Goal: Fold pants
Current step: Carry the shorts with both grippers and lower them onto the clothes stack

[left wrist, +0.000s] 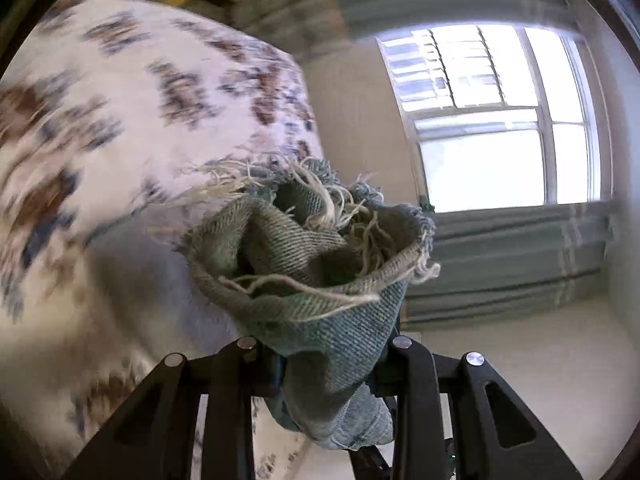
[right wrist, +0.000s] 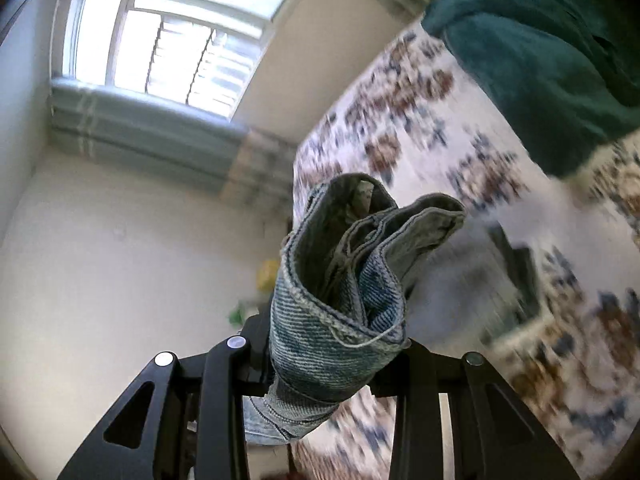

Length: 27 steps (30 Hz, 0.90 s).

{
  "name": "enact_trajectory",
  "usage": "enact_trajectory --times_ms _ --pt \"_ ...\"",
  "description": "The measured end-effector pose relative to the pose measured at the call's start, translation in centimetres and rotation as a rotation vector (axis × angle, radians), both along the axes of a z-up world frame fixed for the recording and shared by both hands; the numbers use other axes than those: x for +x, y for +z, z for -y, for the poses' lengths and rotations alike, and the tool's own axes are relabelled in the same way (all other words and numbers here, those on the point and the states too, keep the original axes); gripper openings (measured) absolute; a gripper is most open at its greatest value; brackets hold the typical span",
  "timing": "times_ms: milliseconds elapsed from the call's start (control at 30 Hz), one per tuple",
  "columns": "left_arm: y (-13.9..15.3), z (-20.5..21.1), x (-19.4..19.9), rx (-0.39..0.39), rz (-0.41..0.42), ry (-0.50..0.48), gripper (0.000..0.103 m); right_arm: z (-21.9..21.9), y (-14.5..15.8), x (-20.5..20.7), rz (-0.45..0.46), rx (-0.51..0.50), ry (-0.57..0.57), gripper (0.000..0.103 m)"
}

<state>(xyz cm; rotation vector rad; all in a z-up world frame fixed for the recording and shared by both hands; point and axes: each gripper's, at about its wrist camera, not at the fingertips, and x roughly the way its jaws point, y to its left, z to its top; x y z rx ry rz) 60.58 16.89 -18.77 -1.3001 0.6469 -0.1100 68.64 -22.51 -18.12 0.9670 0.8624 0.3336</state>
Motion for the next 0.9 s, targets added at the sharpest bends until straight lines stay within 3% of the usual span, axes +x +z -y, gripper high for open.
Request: enact_trajectory --times_ms 100,200,300,433,533,800,900 --pt "-2.3 -1.2 6.8 0.049 0.008 -0.064 0.026 -1.3 -2.9 3.7 -0.011 -0.011 -0.039 0.035" --pt "-8.6 -1.8 11.2 0.079 -0.056 -0.141 0.026 -2.0 -9.6 5.4 -0.09 -0.032 -0.068 0.035" --pt "-15.2 -1.7 11.2 0.074 -0.166 -0.19 0.026 -1.6 -16.4 4.4 -0.192 -0.022 -0.095 0.035" --pt "-20.3 -1.1 9.2 0.053 -0.251 -0.226 0.026 -0.4 -21.0 2.9 -0.255 -0.014 -0.128 0.035" --pt "-21.5 -0.8 7.6 0.065 -0.263 -0.252 0.026 -0.1 -21.6 2.3 -0.264 -0.022 -0.115 0.035" --pt "-18.8 -1.0 5.8 0.092 -0.242 -0.272 0.026 -0.3 -20.8 0.8 -0.26 -0.05 -0.069 0.035" --pt "-19.4 -0.9 5.4 0.106 -0.269 -0.294 0.026 -0.2 -21.3 0.2 -0.283 -0.069 -0.063 0.035"
